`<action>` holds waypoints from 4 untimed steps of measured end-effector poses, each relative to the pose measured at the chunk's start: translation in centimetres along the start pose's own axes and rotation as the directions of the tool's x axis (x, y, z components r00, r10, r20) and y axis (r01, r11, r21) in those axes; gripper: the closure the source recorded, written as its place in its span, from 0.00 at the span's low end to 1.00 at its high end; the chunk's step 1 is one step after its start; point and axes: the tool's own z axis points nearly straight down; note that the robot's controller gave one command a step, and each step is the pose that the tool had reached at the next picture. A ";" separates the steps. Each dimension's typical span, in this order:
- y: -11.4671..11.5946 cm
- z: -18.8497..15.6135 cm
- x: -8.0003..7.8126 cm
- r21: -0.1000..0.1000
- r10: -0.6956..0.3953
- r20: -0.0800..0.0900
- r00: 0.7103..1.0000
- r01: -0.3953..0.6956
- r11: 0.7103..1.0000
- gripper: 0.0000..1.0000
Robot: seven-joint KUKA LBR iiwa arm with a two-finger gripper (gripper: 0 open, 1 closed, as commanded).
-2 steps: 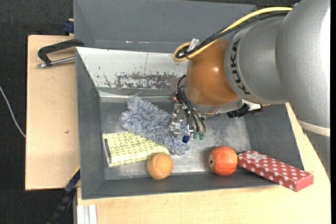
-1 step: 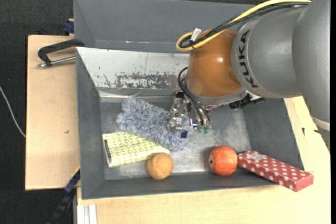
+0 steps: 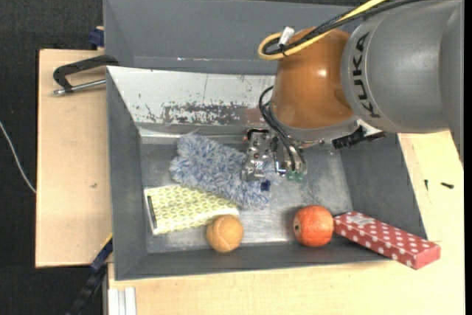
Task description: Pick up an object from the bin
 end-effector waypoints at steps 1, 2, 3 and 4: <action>1.7 -3.7 -1.3 0.000 -0.029 0.002 1.000 0.029 1.000 1.00; 0.9 0.7 -1.7 -0.002 -0.045 0.008 0.999 0.045 0.999 1.00; 1.0 -2.8 -3.1 0.000 -0.177 0.000 0.984 0.177 0.984 1.00; 1.5 -1.3 -0.7 -0.002 -0.014 0.007 1.000 0.014 1.000 1.00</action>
Offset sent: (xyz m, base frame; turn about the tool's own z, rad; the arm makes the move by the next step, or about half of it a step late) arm 0.0149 -0.0092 -0.0853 -0.0624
